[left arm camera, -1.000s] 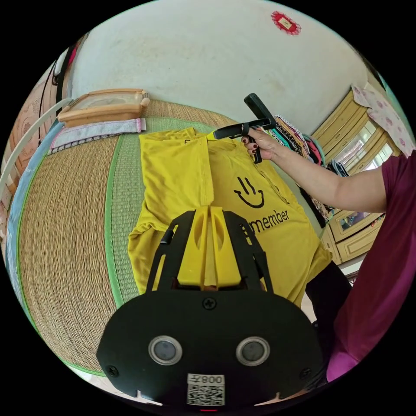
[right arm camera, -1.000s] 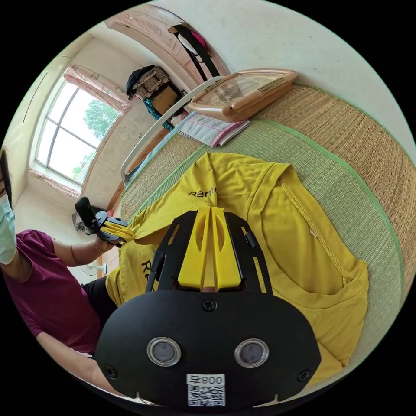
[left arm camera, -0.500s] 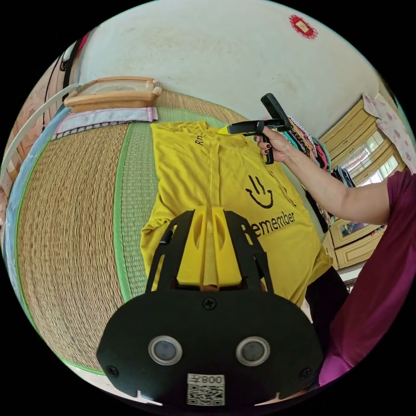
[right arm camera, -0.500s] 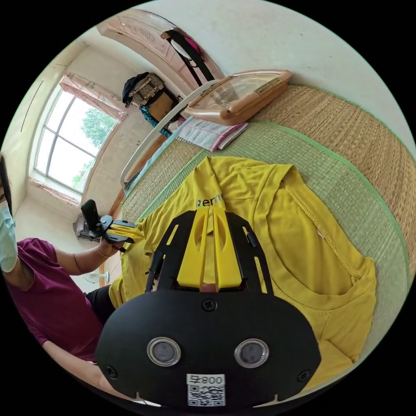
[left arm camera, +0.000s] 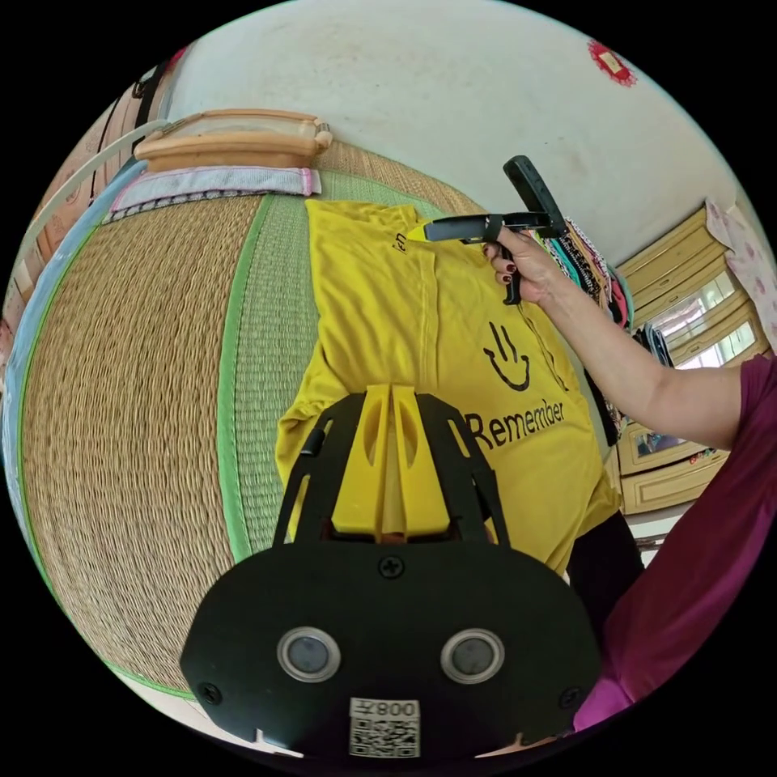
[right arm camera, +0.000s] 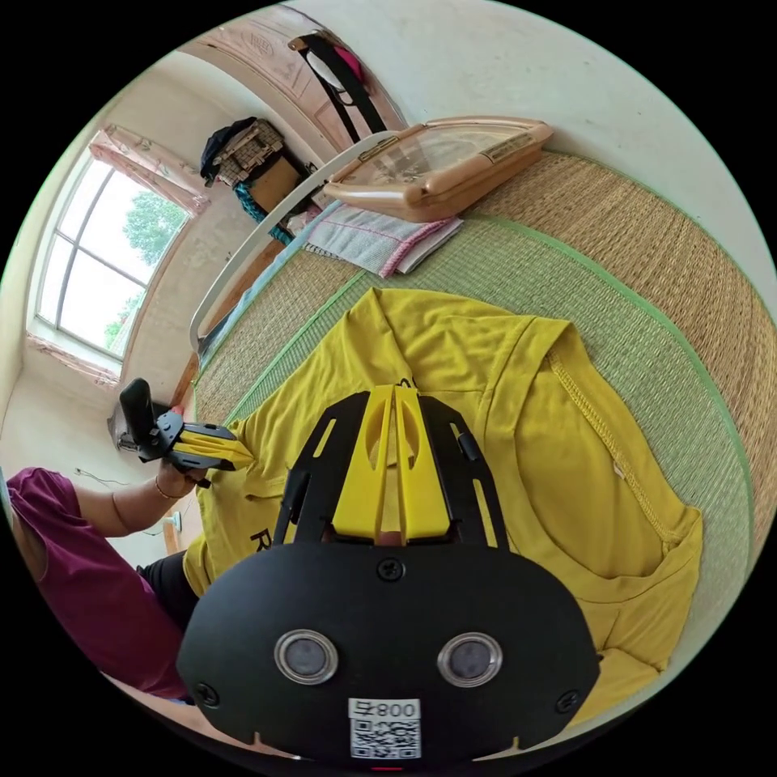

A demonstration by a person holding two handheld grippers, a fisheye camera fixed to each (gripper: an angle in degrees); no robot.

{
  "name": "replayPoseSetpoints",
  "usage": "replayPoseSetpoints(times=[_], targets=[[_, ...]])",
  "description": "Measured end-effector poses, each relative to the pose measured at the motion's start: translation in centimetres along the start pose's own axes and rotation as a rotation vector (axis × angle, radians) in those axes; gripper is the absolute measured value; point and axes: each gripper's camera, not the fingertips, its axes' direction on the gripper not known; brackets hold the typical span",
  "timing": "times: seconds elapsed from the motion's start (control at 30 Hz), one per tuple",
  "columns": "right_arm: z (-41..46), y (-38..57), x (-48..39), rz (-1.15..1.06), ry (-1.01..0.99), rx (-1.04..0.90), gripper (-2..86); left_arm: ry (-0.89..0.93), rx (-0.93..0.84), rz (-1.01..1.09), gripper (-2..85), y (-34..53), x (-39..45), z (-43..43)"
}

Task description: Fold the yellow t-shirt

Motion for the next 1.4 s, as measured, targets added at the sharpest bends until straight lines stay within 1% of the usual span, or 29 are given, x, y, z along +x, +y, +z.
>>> replayPoseSetpoints(times=[0.07, 0.1, 0.13, 0.17, 0.2, 0.3, 0.4, 0.5, 0.57, 0.67, 0.77, 0.83, 0.87, 0.9, 0.93, 0.97, 1.13, 1.23, 1.4], targets=[[0.4, -1.0, -1.3, -0.010, 0.075, -0.028, 0.1, -0.039, -0.017, 0.008, 0.3, -0.4, 0.3, 0.7], [0.8, -1.3, -1.4, -0.005, 0.091, -0.047, 0.1, -0.055, -0.057, 0.010, 0.3, -0.6, 0.3, 1.8], [1.8, -1.7, -1.5, -0.004, 0.125, -0.099, 0.1, -0.053, -0.035, 0.016, 0.3, -0.8, 0.4, 2.0], [1.4, -1.8, -1.5, 0.002, 0.114, -0.053, 0.1, -0.051, -0.041, 0.014, 0.3, -0.9, 0.4, 2.1], [1.1, -1.8, -1.4, 0.016, 0.102, -0.053, 0.1, -0.056, -0.046, 0.013, 0.3, -1.3, 0.7, 2.3], [-1.6, -1.2, -1.4, 0.059, 0.115, -0.008, 0.1, -0.044, 0.014, 0.032, 0.3, -2.0, 1.9, 1.6], [-6.9, 1.7, -0.8, 0.107, 0.159, 0.077, 0.1, -0.019, 0.067, 0.054, 0.3, -3.6, 3.1, 1.1], [-12.5, 6.7, 1.5, 0.223, 0.243, 0.135, 0.1, 0.022, 0.080, 0.098, 0.3, -6.8, 4.3, 2.0], [-16.6, 11.4, 4.0, 0.344, 0.328, 0.161, 0.1, 0.003, 0.078, 0.141, 0.3, -9.4, 5.2, 3.1], [-20.7, 16.5, 7.1, 0.494, 0.372, 0.177, 0.1, -0.032, 0.066, 0.190, 0.3, -14.6, 6.4, 5.6], [-23.6, 19.5, 8.8, 0.581, 0.417, 0.210, 0.1, -0.064, 0.043, 0.233, 0.3, -19.7, 7.6, 8.4], [-24.2, 20.0, 9.4, 0.602, 0.464, 0.198, 0.1, -0.129, -0.020, 0.243, 0.3, -23.0, 8.4, 11.4], [-24.1, 20.1, 9.9, 0.623, 0.499, 0.162, 0.2, -0.149, -0.043, 0.248, 0.3, -23.5, 8.6, 12.2], [-23.9, 20.1, 10.1, 0.629, 0.511, 0.139, 0.2, -0.198, -0.104, 0.236, 0.2, -24.5, 8.9, 14.0], [-23.2, 20.0, 10.6, 0.633, 0.526, 0.087, 0.2, -0.220, -0.110, 0.257, 0.2, -24.9, 9.5, 14.9], [-23.4, 20.2, 10.5, 0.623, 0.539, 0.108, 0.3, -0.234, -0.081, 0.262, 0.2, -25.0, 9.8, 14.8], [-26.1, 19.5, 10.7, 0.618, 0.544, 0.146, 0.3, -0.316, -0.081, 0.286, 0.1, -28.1, 12.8, 15.8], [-28.3, 18.5, 11.8, 0.645, 0.517, 0.151, 0.2, -0.315, -0.089, 0.255, 0.1, -30.8, 13.7, 16.0], [-31.6, 17.8, 11.8, 0.654, 0.491, 0.124, 0.1, -0.314, -0.113, 0.232, 0.1, -32.6, 15.6, 14.9]])
